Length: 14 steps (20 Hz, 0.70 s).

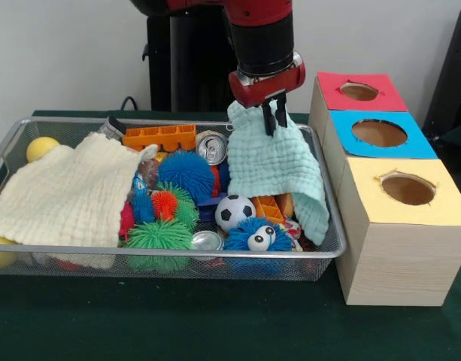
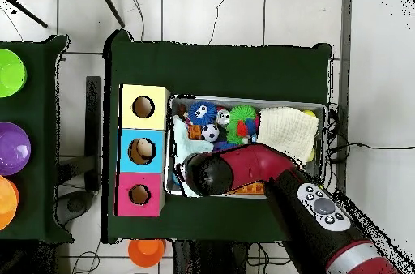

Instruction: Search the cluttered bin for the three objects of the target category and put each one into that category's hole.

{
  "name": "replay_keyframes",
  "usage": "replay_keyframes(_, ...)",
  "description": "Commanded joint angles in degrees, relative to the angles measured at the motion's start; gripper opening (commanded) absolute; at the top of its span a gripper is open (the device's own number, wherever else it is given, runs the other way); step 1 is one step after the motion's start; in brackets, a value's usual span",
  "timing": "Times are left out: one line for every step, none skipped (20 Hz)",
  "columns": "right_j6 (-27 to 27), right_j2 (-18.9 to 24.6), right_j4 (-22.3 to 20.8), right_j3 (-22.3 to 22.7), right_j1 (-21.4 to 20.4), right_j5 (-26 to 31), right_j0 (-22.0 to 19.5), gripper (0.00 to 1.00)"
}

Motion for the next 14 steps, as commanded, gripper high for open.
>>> replay_keyframes(-1.47,-3.67,-3.47,-5.70,5.67,4.62,1.87,0.00)
replay_keyframes(-1.37,-3.95,-3.67,-5.86,5.80,4.35,2.03,0.00)
replay_keyframes(-1.06,-4.42,-3.86,-6.26,5.78,4.41,2.51,0.00)
replay_keyframes(-0.95,-4.64,-3.87,-6.43,5.76,4.49,2.72,0.00)
replay_keyframes(-0.57,-5.11,-3.97,-6.84,5.74,4.80,3.24,0.00)
replay_keyframes(-0.92,-5.23,-4.09,-7.04,5.83,5.30,3.38,0.00)
replay_keyframes(-1.26,-5.36,-4.21,-7.24,5.92,5.80,3.52,0.00)
replay_keyframes(-1.37,-5.32,-4.25,-7.18,5.94,5.55,3.44,0.00)
replay_keyframes(-1.74,-5.29,-4.23,-7.37,5.94,5.71,3.56,0.00)
replay_keyframes(-2.10,-5.26,-4.21,-7.55,5.94,5.88,3.67,0.00)
replay_keyframes(-2.47,-5.22,-4.20,-7.73,5.95,6.04,3.78,1.00)
replay_keyframes(-2.53,-5.21,-4.21,-7.77,5.88,6.07,3.83,1.00)
replay_keyframes(-2.60,-5.21,-4.22,-7.80,5.82,6.11,3.89,1.00)
replay_keyframes(-2.66,-5.20,-4.22,-7.83,5.76,6.14,3.94,1.00)
